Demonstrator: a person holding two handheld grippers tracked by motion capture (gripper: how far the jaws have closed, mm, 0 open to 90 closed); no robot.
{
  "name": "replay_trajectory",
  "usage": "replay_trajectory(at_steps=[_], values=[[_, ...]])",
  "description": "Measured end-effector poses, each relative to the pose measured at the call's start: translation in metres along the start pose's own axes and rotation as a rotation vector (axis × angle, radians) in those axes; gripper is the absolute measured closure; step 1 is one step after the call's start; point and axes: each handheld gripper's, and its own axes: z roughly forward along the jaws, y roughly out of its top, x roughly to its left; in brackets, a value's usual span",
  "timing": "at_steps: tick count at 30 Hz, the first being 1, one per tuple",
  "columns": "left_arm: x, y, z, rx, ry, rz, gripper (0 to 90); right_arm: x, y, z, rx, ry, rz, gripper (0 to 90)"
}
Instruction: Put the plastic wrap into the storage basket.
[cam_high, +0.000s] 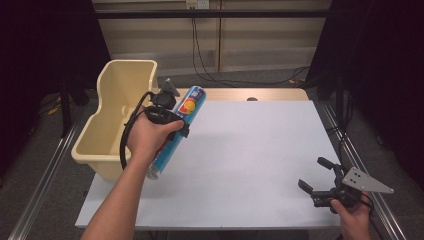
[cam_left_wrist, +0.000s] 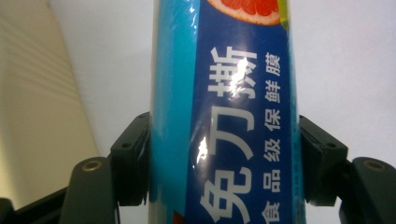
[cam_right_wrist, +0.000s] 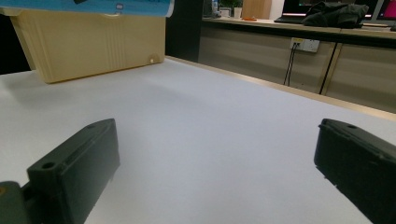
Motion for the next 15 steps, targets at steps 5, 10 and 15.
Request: replay_trajectory(at_steps=[5, 10, 15], values=[[0.007, 0.001, -0.011, -0.010, 0.012, -0.024, 32.3, 0.000, 0.000, 0.000, 0.000, -0.002, 0.003, 0.0], [0.015, 0.000, -0.021, -0.014, 0.023, -0.052, 32.3, 0.000, 0.000, 0.000, 0.000, -0.003, 0.005, 0.0], [0.023, -0.002, -0.033, -0.024, 0.041, -0.070, 32.3, 0.000, 0.000, 0.000, -0.003, -0.001, 0.010, 0.0]])
